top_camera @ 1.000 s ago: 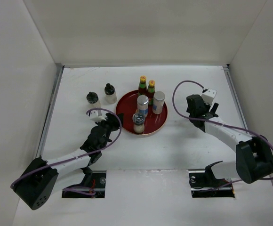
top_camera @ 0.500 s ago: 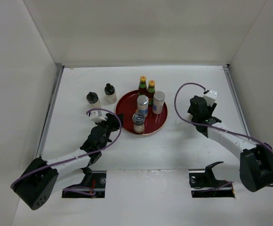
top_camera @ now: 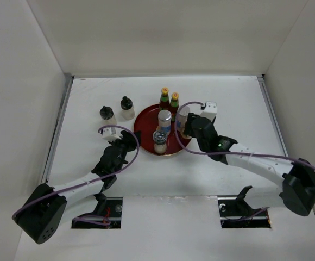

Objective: Organize the condiment bottles

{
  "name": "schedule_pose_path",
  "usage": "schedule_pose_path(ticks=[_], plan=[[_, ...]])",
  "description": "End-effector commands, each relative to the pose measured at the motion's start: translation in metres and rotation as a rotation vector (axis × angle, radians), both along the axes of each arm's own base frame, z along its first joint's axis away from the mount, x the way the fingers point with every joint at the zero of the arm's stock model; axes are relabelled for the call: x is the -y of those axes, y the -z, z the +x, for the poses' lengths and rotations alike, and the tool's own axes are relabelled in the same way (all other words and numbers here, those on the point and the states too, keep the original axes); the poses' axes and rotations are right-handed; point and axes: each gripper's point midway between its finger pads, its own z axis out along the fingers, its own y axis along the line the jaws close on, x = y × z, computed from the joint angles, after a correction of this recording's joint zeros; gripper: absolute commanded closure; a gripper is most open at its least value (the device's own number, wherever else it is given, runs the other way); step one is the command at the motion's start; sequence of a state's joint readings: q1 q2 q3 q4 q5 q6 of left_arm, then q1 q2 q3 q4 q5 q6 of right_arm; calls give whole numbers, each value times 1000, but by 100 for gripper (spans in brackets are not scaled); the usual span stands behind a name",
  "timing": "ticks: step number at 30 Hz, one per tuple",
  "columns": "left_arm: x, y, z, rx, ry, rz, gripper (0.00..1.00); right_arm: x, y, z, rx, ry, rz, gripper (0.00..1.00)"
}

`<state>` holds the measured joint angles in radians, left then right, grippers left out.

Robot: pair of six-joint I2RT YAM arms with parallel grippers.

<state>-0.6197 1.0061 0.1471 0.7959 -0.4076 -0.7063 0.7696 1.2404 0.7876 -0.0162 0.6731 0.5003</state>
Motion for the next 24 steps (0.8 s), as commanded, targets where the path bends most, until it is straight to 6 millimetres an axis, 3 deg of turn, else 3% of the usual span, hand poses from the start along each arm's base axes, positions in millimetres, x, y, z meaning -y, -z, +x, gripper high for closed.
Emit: schedule_pose_path(ticks=[1, 4, 10, 16, 21, 24], plan=[[-2, -12, 0, 39, -3, -34, 47, -40, -23, 14, 68, -44, 96, 49], [-4, -14, -1, 44, -9, -37, 47, -58, -16, 16, 55, -78, 85, 49], [-4, -15, -2, 47, -6, -45, 47, -70, 5, 19, 25, -88, 49, 47], [-4, -20, -1, 53, -11, -56, 47, -76, 14, 14, 11, -101, 41, 25], [1, -59, -3, 65, -4, -132, 46, -79, -2, 7, 34, -126, 47, 3], [1, -94, -9, 53, -15, -197, 44, -75, -21, -3, 66, -114, 70, 0]])
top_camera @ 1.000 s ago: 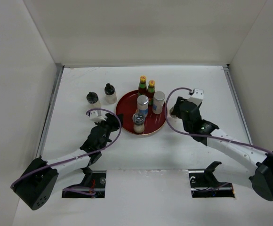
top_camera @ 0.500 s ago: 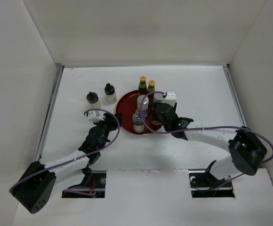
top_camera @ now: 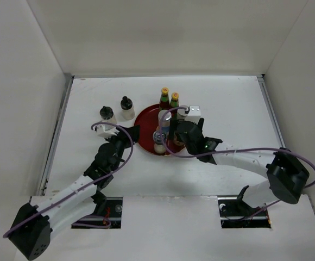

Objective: Organize the condiment bottles

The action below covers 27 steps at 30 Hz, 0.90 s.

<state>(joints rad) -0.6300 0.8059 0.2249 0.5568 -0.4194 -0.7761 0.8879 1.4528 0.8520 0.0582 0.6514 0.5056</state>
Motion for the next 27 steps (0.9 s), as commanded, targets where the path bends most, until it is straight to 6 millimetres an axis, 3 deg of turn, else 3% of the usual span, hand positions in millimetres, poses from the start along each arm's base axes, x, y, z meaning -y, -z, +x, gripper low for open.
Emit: schedule_pose_path(ticks=[1, 7, 9, 15, 18, 27], plan=[[3, -65, -4, 38, -16, -121, 44, -5, -64, -1, 129, 31, 125, 0], [5, -148, -16, 122, -13, -236, 42, 12, -89, -9, 175, 52, 156, 0], [10, -163, -20, 143, 5, -264, 41, 22, -97, -9, 191, 64, 168, 0], [21, -163, -22, 151, 18, -282, 40, 49, -105, -10, 217, 104, 191, 0], [29, -170, -25, 161, 41, -276, 40, 52, -109, -10, 225, 105, 192, 0], [23, -175, -25, 185, 25, -283, 39, 45, -108, -6, 221, 93, 182, 0]])
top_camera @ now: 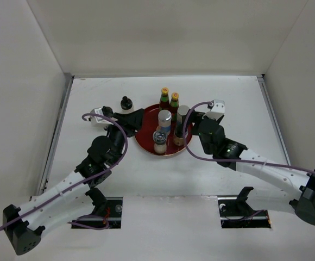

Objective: Organize the condiment bottles

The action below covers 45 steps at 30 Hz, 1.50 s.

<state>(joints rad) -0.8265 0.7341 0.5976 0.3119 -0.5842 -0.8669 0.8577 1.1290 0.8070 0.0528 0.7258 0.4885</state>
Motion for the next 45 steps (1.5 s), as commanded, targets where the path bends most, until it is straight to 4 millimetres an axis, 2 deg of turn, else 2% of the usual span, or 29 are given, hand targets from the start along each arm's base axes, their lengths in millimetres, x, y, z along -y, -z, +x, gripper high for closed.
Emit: schedule_pose_path(ticks=[1, 4, 7, 9, 10, 13, 16, 17, 19, 20, 21, 22, 23, 25, 29, 31, 32, 35, 40, 45], plan=[[-8, -27, -5, 64, -15, -47, 39, -4, -8, 6, 19, -1, 4, 0], [-6, -24, -4, 63, -21, -20, 39, -4, -10, 7, 25, -3, 8, 0], [-2, -30, 1, 62, -20, 0, 39, -4, -13, 6, 33, -11, 8, 0], [5, -24, 6, 49, -21, 48, 38, 0, -15, 7, 44, -6, 8, 0], [2, -18, 10, 37, -39, 64, 38, 2, -15, 9, 50, -4, 9, 0], [-23, 4, 30, -9, -146, 127, 40, 3, -14, 13, 57, -21, 29, 0], [-39, 28, 55, -80, -218, 225, 49, 2, -12, 14, 56, -50, 29, 1], [-41, 36, 64, -103, -228, 273, 54, 3, -12, 13, 59, -59, 33, 18], [-41, 49, 82, -141, -235, 368, 66, 4, -11, 11, 75, -73, 56, 64], [-41, 57, 89, -158, -240, 410, 70, 4, -9, 10, 79, -82, 61, 76], [-41, 62, 96, -172, -246, 447, 73, 3, -7, 9, 77, -93, 58, 81], [-40, 67, 103, -187, -248, 478, 74, 3, -5, 9, 74, -95, 56, 82], [-40, 71, 110, -200, -252, 508, 74, 4, -2, 9, 71, -95, 64, 81], [-38, 79, 124, -226, -254, 578, 66, 5, 3, 10, 68, -98, 67, 75], [-43, 96, 146, -309, -282, 688, 40, 7, 13, 11, 81, -120, 95, 39], [-48, 108, 156, -346, -292, 736, 34, 9, 19, 11, 81, -134, 109, 25], [-52, 113, 160, -366, -295, 760, 32, 12, 24, 13, 76, -134, 116, 22], [-59, 125, 173, -405, -307, 805, 30, 13, 36, 16, 48, -139, 135, 16], [-71, 128, 187, -430, -336, 828, 30, 11, 44, 16, 32, -144, 130, 15], [-75, 141, 202, -466, -339, 869, 30, 12, 48, 18, 29, -139, 129, 15]])
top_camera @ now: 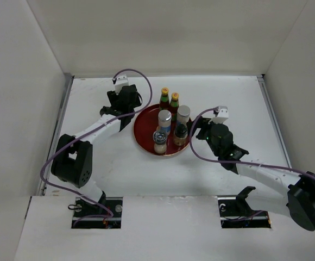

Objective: Organize the condiment bottles

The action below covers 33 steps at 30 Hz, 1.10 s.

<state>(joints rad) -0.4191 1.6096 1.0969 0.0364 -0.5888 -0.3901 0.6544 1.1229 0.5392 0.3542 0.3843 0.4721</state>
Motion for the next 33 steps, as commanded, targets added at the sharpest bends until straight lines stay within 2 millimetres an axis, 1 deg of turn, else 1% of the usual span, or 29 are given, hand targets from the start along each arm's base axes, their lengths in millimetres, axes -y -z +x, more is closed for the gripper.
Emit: schedule_pose_path(ticks=[1, 6, 12, 18, 20, 22, 23, 25, 27, 29, 33], plan=[[-3, -20, 15, 35, -8, 19, 30, -4, -14, 5, 50, -4, 60, 15], [-5, -15, 26, 15, -19, 31, 30, -5, -11, 6, 43, -7, 52, 14], [-8, 3, 32, -20, -29, 22, 27, -6, -10, 7, 42, -8, 44, 12], [-3, 20, 36, -56, -17, 16, 29, -4, -10, 7, 43, -5, 46, 12], [-1, 24, 37, -62, -12, 15, 31, -3, -10, 7, 43, -2, 48, 12], [0, 26, 38, -63, -12, 12, 39, -3, -9, 7, 41, -2, 47, 12], [0, 27, 37, -61, -15, 9, 46, -3, -10, 7, 44, -2, 48, 12], [-1, 19, 35, -42, -23, -4, 57, -1, -11, 7, 47, 3, 50, 12], [1, 3, 30, -6, -18, -15, 63, 0, -12, 6, 50, 5, 54, 12], [1, -19, 25, 51, -17, -24, 65, 1, -12, 7, 48, 7, 55, 12], [7, -65, 10, 167, 3, -47, 66, -2, -9, 8, 41, 2, 48, 12]])
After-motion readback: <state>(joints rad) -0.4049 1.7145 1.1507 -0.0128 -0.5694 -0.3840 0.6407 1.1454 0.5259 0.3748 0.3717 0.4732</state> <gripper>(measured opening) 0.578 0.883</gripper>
